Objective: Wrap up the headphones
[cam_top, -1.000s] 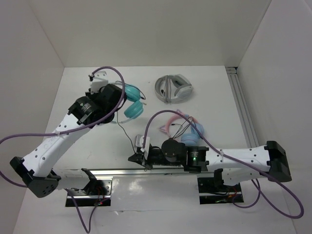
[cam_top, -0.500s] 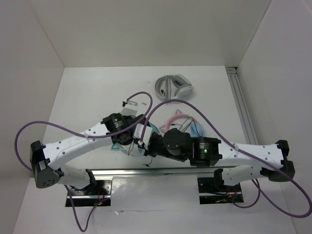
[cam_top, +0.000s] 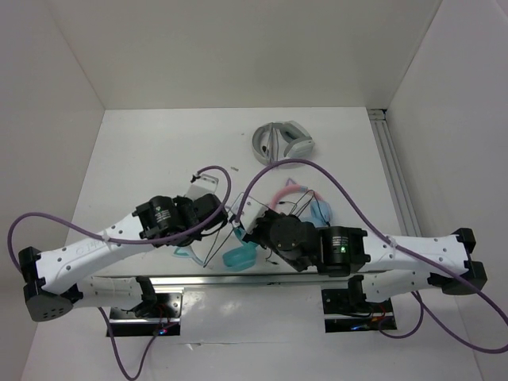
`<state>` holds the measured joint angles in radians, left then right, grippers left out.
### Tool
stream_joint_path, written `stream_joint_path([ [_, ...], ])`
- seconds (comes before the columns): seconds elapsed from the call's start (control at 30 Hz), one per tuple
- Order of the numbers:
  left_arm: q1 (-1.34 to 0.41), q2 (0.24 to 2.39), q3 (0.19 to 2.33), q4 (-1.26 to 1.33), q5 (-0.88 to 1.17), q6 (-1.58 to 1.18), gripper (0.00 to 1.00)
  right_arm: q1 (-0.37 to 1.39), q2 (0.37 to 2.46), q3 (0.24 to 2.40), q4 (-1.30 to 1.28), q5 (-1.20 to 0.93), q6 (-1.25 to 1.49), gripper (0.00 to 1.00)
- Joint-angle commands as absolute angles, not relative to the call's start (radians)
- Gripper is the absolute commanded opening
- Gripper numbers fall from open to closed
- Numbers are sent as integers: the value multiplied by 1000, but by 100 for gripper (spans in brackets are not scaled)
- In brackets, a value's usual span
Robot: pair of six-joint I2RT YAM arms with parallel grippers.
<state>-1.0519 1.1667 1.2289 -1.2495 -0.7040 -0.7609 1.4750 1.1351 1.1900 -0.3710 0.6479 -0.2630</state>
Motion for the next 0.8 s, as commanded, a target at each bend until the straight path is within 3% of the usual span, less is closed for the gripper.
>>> stream_joint_path([
  [0.0, -1069, 1141, 1241, -1174, -624, -677, 0, 1486, 1062, 1120, -119, 929, -345, 0],
  [0.13, -1089, 1109, 1218, -1132, -534, -628, 0, 1467, 1040, 1060, 63, 1005, -480, 14],
  [0.77, -1121, 992, 1235, -1152, -469, -627, 0, 870, 1181, 1046, 44, 445, -311, 20],
])
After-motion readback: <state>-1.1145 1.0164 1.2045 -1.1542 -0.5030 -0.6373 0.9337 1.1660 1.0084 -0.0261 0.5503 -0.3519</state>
